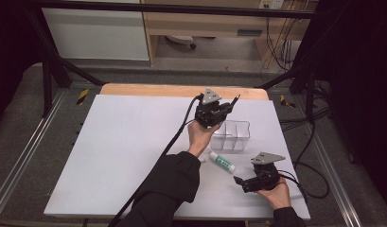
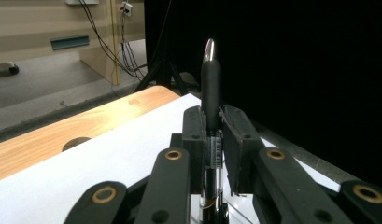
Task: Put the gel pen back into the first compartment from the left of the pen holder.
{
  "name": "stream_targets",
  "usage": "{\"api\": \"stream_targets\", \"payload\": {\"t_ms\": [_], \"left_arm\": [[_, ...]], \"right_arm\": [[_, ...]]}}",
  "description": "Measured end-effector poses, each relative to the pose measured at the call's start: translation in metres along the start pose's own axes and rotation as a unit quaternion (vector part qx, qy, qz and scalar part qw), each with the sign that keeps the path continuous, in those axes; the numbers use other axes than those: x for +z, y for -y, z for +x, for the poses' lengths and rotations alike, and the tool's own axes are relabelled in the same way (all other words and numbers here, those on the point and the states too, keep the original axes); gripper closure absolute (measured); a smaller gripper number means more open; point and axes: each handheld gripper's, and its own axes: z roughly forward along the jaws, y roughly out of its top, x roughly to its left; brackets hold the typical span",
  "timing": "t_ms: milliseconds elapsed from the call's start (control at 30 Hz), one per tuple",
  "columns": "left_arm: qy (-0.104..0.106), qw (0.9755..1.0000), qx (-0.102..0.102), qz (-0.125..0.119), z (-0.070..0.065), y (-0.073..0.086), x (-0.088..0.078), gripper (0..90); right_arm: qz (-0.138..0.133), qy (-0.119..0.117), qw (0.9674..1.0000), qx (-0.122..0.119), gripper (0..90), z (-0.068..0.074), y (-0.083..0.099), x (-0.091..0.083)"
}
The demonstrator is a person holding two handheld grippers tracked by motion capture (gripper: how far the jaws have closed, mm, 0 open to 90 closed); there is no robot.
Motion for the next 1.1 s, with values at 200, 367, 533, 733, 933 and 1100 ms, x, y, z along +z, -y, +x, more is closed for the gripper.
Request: {"api": "stream_targets", "payload": {"t_ms": [200,367,533,733,933,1100], "left_arm": [[-0.002,1.0,0.003,-0.002,0.002,0.0,0.011,78.8],[-0.004,1.0,0.001,0.006,0.008,0.003,0.019,78.8],[-0.003,0.9997,0.002,0.024,0.009,0.011,0.024,78.8],[0.002,0.9995,0.003,0.032,0.009,0.021,0.028,78.8],[0.007,0.9991,0.0,0.041,0.011,0.029,0.027,78.7],[0.008,0.9987,-0.002,0.05,0.013,0.034,0.025,78.6]], "right_arm": [[-0.001,-0.001,1.0,0.0,0.7,0.0,0.0,0.0],[0.0,-0.002,1.0,0.0,0.7,0.0,0.0,0.0],[0.0,-0.003,1.0,0.001,0.7,0.0,0.0,0.0],[-0.001,-0.002,1.0,0.0,0.7,0.0,0.0,0.0],[0.0,-0.002,1.0,-0.001,0.7,0.0,0.0,0.0],[0.001,-0.002,1.0,-0.003,0.7,0.0,0.0,0.0]]}}
